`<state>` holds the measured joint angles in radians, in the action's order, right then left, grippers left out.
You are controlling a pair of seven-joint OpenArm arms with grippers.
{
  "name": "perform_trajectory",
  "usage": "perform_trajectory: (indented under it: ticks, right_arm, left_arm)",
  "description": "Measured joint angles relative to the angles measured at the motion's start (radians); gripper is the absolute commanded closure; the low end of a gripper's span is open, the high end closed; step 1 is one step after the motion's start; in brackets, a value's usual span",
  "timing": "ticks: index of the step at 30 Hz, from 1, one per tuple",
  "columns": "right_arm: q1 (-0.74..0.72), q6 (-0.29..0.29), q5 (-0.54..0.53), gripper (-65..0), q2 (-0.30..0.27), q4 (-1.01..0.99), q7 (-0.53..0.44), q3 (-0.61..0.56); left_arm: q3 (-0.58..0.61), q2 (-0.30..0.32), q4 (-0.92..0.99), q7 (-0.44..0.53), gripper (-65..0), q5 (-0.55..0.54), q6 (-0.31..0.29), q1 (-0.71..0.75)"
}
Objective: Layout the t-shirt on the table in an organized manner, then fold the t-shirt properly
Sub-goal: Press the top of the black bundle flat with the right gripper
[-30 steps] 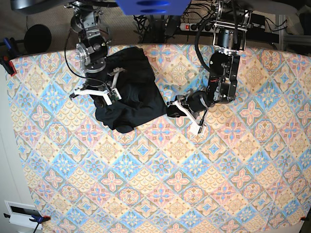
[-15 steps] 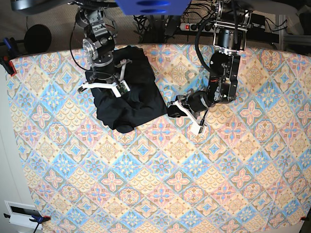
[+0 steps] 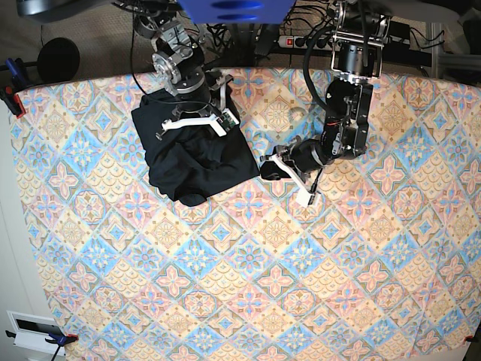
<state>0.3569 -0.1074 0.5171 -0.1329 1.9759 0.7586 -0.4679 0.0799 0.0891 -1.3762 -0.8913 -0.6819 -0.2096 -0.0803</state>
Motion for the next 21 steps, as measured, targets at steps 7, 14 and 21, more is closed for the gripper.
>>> perform_trajectory:
  ticks: [7, 14, 21]
  right_arm:
    - [0.008, 0.019, 0.133, 0.0, 0.006, 0.006, 0.001, 0.101]
    - [0.000, 0.022, 0.138, 0.0, 0.002, 0.005, 0.002, 0.202]
    - [0.000, 0.019, 0.135, 0.0, 0.002, 0.000, 0.002, 0.214]
  left_arm:
    - [0.000, 0.000, 0.000, 0.000, -6.8, 0.000, 0.000, 0.000]
    - [0.005, 0.002, 0.000, 0.000, -6.8, 0.000, -0.003, 0.002]
    - [0.000, 0.002, 0.000, 0.000, -6.8, 0.000, -0.003, 0.002]
